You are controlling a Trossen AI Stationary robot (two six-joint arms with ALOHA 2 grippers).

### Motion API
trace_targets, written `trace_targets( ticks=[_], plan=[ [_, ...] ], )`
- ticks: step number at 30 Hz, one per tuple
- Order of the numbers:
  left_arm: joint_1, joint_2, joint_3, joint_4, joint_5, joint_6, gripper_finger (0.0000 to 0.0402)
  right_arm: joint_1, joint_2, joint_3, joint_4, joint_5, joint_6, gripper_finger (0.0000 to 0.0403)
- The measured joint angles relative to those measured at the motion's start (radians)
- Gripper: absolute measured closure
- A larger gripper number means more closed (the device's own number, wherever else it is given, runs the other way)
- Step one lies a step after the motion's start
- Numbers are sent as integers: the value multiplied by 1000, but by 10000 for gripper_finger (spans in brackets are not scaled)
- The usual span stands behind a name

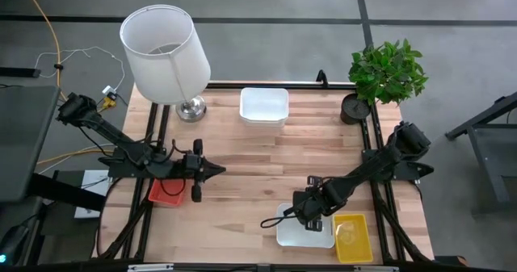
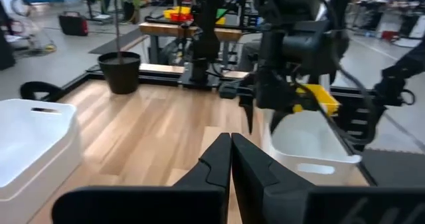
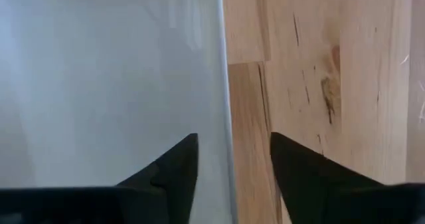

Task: Stack baskets by color
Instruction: Stack the bottom white bin on the top stacked white bins

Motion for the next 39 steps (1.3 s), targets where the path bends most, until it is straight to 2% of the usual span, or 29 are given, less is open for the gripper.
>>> trace_targets(
  ticks=[3, 6, 8, 12, 18, 24, 26, 31, 36, 39],
  plan=[
    [0, 0, 0, 5, 19, -1, 401, 0, 3, 0, 1, 0, -7, 284],
    [0, 0, 0, 9, 19, -8, 401, -2, 0, 2, -2, 0, -48, 360],
    [0, 0, 0, 9, 19, -16, 401, -7, -7, 25, -19, 23, -93, 391],
    [0, 0, 0, 14, 19, -16, 401, -31, -17, 134, -84, 119, -183, 390],
    [0, 0, 0, 16, 14, -16, 401, -102, -17, 375, -150, 332, -448, 400],
    [0, 0, 0, 16, 14, -16, 401, -245, -18, 566, -205, 574, -697, 402],
    [0, 0, 0, 16, 12, -16, 401, -315, -18, 612, -208, 618, -778, 402],
    [0, 0, 0, 16, 11, -8, 401, -507, -18, 693, -206, 588, -932, 403],
    [0, 0, 0, 16, 18, -8, 401, -668, -18, 704, -152, 451, -1062, 403],
    [0, 0, 0, 16, 19, -8, 401, -716, -3, 706, -78, 394, -1145, 403]
  ],
)
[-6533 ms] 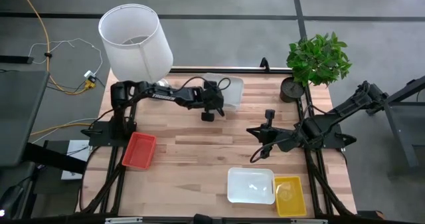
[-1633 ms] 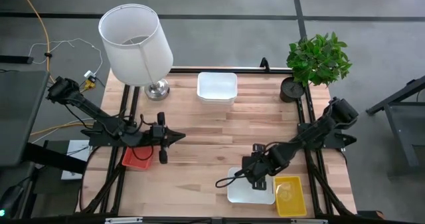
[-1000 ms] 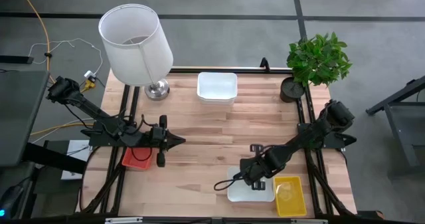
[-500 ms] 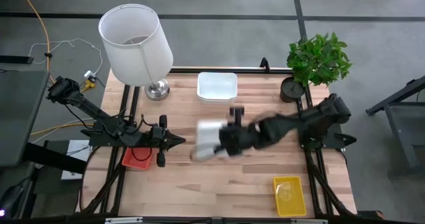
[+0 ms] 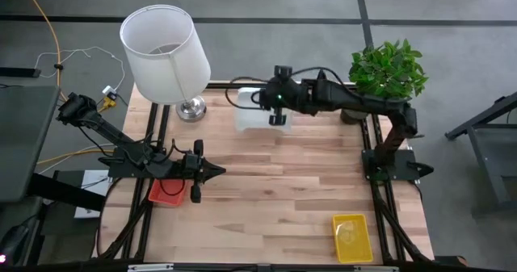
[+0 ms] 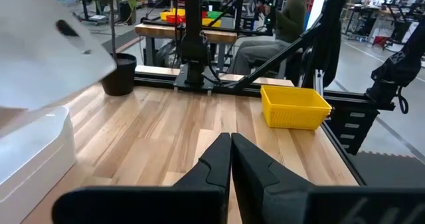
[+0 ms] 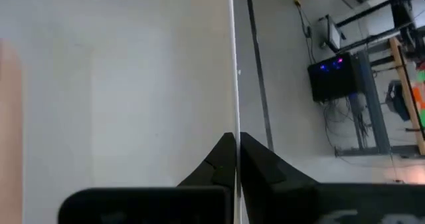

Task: Stack baskets by color
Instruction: Stack the bottom white bin on the top stacked white bins

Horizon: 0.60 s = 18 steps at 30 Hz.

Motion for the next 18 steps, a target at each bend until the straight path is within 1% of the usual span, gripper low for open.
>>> trace_targets(
  ticks=[3, 6, 11, 13, 18],
  plan=[
    [0, 0, 0, -1, 0, 0, 401, -33, 27, 0, 67, -23, -65, 403],
    [0, 0, 0, -3, 3, -3, 401, -67, 62, 0, 76, -64, -115, 403],
    [0, 16, 0, -12, 4, -8, 401, -131, 116, 0, 70, -92, -129, 403],
    [0, 29, 0, -5, 3, -8, 401, -153, 127, 0, 76, -126, -120, 403],
    [2, 55, 0, -5, 2, -8, 401, -188, 135, 0, 58, -162, -111, 403]
  ],
)
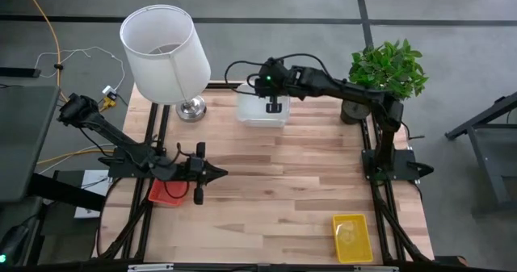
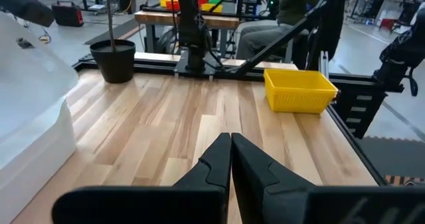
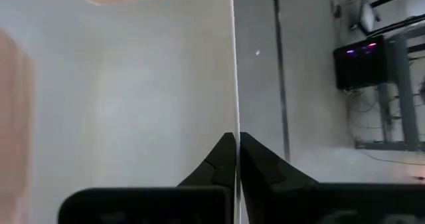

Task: Stack baskets by color
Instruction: Stack the bottom white bin on the top stacked white bins

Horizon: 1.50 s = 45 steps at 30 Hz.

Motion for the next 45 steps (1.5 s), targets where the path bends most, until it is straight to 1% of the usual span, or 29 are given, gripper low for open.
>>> trace_targets(
  ticks=[4, 12, 17, 25, 27, 29, 32, 36, 38, 40, 42, 45],
  plan=[
    [2, 0, 0, 3, -3, 1, 401, -17, 0, 0, -55, -25, 3, 403],
    [2, 0, 0, 4, -8, 8, 401, -59, 1, 0, -80, -156, 59, 403],
    [2, 0, 0, 4, -9, 8, 401, -66, 11, 0, -78, -158, 102, 403],
    [2, 0, 0, 4, -10, 8, 401, -65, 16, 0, -85, -157, 109, 399],
    [2, 0, 0, 4, -10, 8, 401, -65, 16, 0, -85, -147, 130, 385],
    [2, 0, 0, 4, -10, 8, 401, -65, 16, 0, -85, -139, 152, 362],
    [2, 0, 0, 4, -10, 8, 401, -64, 16, 0, -84, -134, 162, 314],
    [2, 0, 0, 4, -10, 12, 401, -52, 15, 0, -85, -73, 166, 246],
    [2, 0, 0, 4, -10, 18, 401, -45, 9, 0, -85, -65, 154, 220],
    [2, 0, 0, 4, -10, 18, 401, -38, -4, 0, -89, -64, 153, 204],
    [2, 0, 0, 4, -10, 18, 401, -32, -21, 0, -114, -69, 158, 199],
    [2, 0, 0, 4, -10, 17, 401, -24, -47, 0, -192, -134, 188, 200]
  ],
)
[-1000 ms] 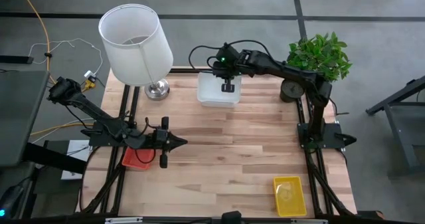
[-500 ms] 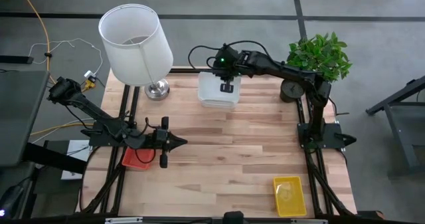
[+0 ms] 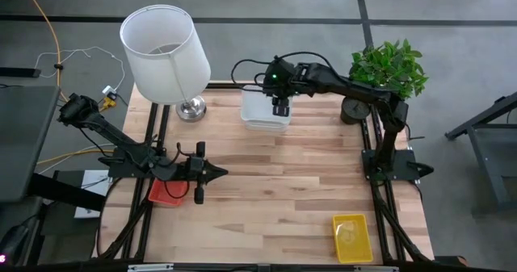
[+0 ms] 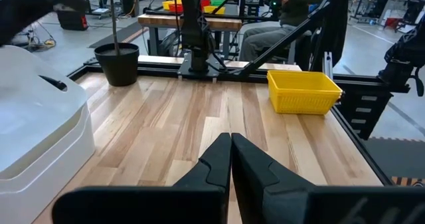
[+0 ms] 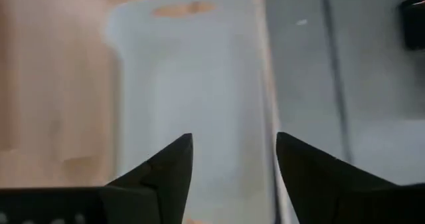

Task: Stack baskets by color
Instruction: Stack the bottom white bin on the top stacked white bins

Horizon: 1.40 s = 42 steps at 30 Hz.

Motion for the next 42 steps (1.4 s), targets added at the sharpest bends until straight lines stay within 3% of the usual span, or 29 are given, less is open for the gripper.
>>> trace_targets(
  ticks=[5, 9, 16, 24, 35, 42],
  plan=[
    [0, 0, 0, -2, 0, 2, 401, 32, -33, -1, -108, -165, 113, 214],
    [0, 0, 0, -2, 0, 10, 401, 96, -34, -81, -34, -210, 118, 225],
    [0, 0, 0, -5, 4, -7, 401, 171, -32, -335, 331, -36, 3, 235],
    [0, 0, 0, -7, 4, 0, 401, 162, -32, -519, 530, 39, 24, 238],
    [0, 0, 0, -7, -19, 26, 401, 162, -31, -594, 636, 172, 36, 238],
    [0, 0, 0, -7, -19, 27, 401, 161, -3, -593, 640, 182, 38, 238]
  ],
)
